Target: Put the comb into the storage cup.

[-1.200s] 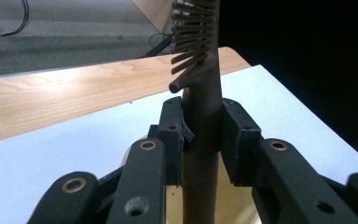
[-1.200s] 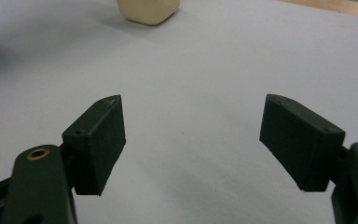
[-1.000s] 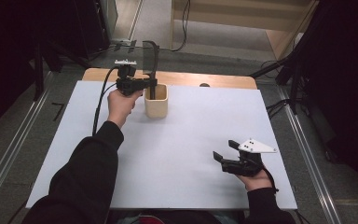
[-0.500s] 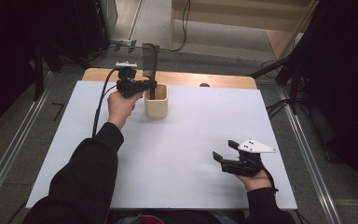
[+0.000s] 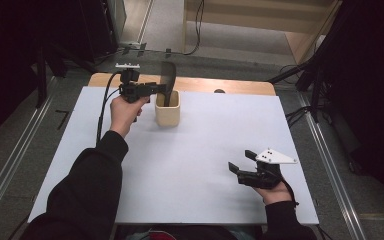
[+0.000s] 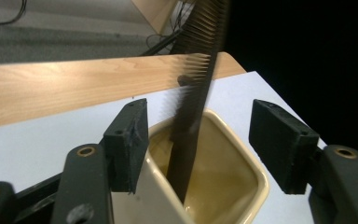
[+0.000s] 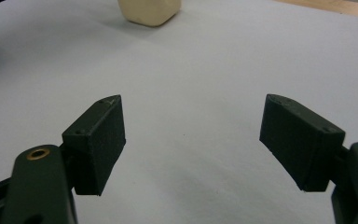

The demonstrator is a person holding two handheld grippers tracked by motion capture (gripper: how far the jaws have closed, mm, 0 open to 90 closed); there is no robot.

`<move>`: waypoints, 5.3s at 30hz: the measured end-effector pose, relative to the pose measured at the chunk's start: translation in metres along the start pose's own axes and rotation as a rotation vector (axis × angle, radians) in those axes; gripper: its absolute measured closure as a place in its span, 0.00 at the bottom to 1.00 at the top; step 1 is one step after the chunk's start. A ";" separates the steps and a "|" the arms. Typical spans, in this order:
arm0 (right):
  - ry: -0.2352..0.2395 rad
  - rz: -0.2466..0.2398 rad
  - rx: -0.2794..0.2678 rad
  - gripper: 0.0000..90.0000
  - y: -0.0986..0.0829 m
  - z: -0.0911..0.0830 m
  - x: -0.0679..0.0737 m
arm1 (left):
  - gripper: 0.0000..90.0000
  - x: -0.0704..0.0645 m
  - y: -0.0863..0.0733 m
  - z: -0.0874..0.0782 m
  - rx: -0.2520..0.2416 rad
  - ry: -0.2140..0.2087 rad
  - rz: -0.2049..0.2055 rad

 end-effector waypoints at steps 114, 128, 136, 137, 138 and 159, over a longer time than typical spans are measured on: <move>0.022 -0.009 0.036 0.23 0.000 0.009 0.003 | 0.38 -0.056 -0.119 -0.078 0.164 -0.137 -0.023; 0.019 -0.008 0.051 0.23 -0.003 0.010 0.002 | 0.36 -0.058 -0.136 -0.090 0.174 -0.123 0.007; 0.015 -0.008 0.050 0.23 -0.003 0.008 0.000 | 0.35 -0.062 -0.148 -0.096 0.195 -0.122 0.027; 0.015 -0.008 0.050 0.23 -0.003 0.007 0.000 | 0.35 -0.062 -0.149 -0.096 0.198 -0.120 0.027; 0.015 -0.009 0.051 0.23 -0.003 0.007 0.000 | 0.35 -0.062 -0.151 -0.096 0.204 -0.119 0.032; 0.005 -0.002 0.048 0.23 -0.004 0.005 -0.004 | 0.35 -0.067 -0.170 -0.105 0.241 -0.125 0.050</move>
Point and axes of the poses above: each handheld gripper's, and its own axes: z roughly forward along the jaws, y roughly out of its top, x roughly to its left, the point moved 10 cm from there along z, roughly forward along the jaws, and after that the axes turned 1 degree about z, right-handed, at the moved point
